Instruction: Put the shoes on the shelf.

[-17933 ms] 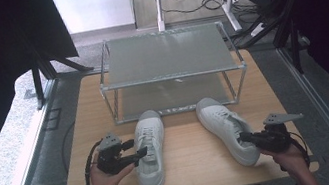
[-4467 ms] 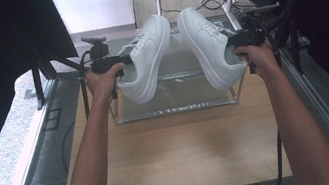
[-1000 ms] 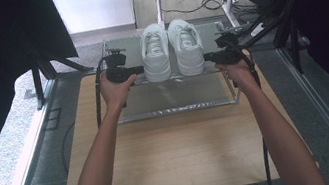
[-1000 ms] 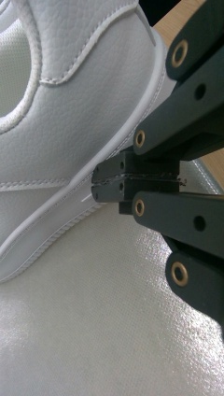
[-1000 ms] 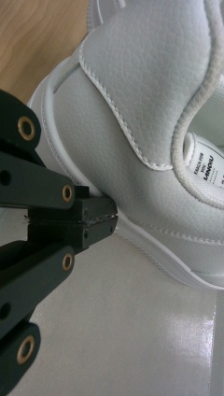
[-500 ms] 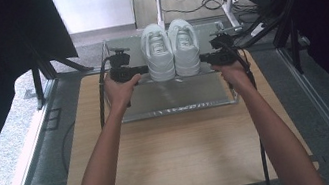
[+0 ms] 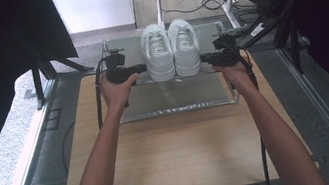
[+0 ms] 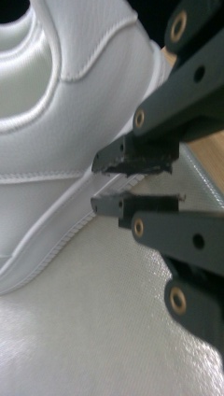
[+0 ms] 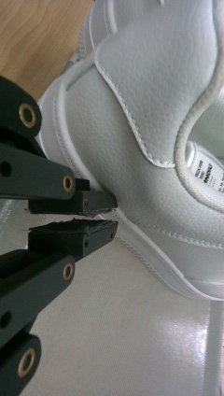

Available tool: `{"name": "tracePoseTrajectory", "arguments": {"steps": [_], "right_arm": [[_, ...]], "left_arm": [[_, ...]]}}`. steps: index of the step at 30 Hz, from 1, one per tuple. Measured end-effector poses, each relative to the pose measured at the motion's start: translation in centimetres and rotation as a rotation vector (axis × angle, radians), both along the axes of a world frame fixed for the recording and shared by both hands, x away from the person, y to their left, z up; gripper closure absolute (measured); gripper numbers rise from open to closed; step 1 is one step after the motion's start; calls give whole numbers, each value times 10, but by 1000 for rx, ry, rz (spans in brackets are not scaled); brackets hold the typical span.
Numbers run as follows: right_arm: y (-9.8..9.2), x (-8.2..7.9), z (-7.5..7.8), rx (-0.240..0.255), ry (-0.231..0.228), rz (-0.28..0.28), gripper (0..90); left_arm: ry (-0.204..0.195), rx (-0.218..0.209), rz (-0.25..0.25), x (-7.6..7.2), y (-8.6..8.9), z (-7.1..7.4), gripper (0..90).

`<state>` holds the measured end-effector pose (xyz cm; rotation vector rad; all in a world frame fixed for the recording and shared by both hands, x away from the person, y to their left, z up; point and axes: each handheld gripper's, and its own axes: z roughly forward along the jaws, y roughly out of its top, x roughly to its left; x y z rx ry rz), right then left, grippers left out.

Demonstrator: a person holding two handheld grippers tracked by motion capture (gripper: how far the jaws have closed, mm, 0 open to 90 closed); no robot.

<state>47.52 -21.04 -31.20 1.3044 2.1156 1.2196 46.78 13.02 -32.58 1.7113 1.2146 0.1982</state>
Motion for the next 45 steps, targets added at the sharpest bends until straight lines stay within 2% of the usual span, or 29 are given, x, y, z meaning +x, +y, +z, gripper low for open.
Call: {"name": "tracePoseTrajectory", "arguments": {"steps": [4, 9, 14, 17, 21, 25, 28, 33, 41, 45], "right_arm": [[-9, -9, 3, 23, -38, 3, 803], [-21, -26, 5, 43, -83, 41, 767], [-33, -43, -1, 70, -110, 82, 738], [-40, -51, -6, 90, -127, 98, 721], [-49, -63, -15, 90, -147, 120, 698], [-57, -77, -28, 97, -165, 129, 684], [-63, -89, -41, 93, -168, 136, 668], [-69, -104, -63, 96, -170, 139, 642], [-76, -125, -87, 111, -198, 126, 582], [-77, -128, -94, 113, -192, 128, 560]], "left_arm": [[-37, 12, -3, -11, 7, 2, 663], [-65, -14, -3, -24, 21, 1, 636], [-101, -46, -28, -43, 31, -3, 586], [-124, -37, -39, -54, 36, -7, 561], [-137, -42, -52, -69, 43, -16, 545], [-152, -26, -59, -84, 50, -25, 537], [-154, -34, -87, -97, 56, -34, 524], [-162, -34, -100, -116, 63, -50, 515], [-154, -11, -106, -140, 67, -79, 507], [-149, -8, -100, -145, 68, -85, 504]]}}
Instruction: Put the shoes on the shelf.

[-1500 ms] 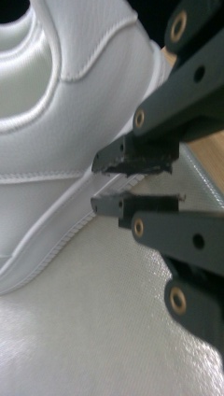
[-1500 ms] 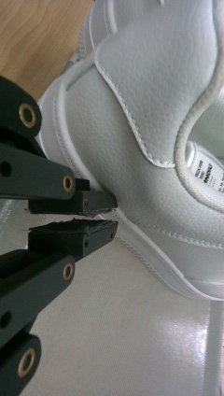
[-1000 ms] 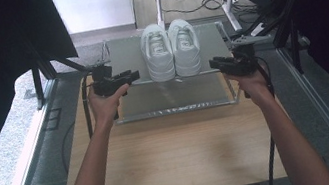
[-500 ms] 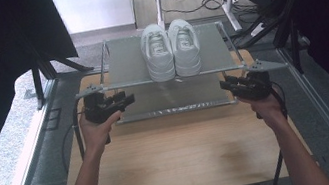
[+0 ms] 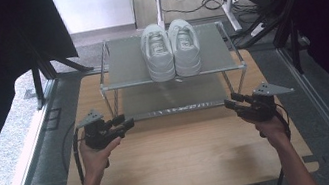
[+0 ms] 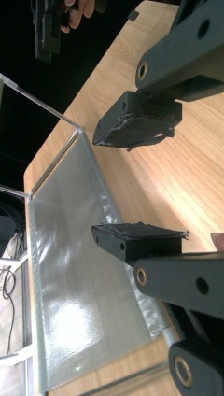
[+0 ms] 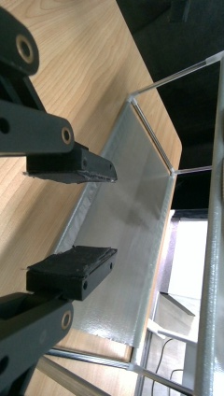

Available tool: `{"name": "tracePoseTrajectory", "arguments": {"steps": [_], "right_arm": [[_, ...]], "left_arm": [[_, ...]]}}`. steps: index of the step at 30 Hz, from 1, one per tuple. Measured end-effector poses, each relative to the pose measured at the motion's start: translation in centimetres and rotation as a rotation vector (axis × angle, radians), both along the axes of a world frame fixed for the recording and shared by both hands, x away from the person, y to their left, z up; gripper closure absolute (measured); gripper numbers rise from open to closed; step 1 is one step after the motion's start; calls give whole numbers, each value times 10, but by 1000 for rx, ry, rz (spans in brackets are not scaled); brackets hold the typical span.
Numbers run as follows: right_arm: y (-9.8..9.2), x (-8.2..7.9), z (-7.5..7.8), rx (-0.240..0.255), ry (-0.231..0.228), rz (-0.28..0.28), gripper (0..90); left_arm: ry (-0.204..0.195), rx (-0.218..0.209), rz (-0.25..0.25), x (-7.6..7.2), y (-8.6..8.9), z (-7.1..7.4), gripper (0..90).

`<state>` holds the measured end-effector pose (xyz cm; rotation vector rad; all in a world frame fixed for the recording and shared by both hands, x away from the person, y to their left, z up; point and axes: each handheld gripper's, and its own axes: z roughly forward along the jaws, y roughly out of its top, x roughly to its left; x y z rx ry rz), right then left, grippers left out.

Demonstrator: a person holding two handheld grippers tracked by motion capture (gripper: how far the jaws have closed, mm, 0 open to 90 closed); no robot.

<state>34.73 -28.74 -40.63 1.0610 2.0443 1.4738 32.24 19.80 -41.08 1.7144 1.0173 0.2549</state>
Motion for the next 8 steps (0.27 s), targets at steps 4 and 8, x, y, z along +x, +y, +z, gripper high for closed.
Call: {"name": "tracePoseTrajectory", "arguments": {"steps": [4, 8], "right_arm": [[1, -2, 1, 24, -8, 13, 500], [-1, -7, -3, 23, -7, 13, 459]], "left_arm": [[2, -4, -3, -3, 1, -4, 479], [7, 8, -1, -7, 1, -10, 446]]}}
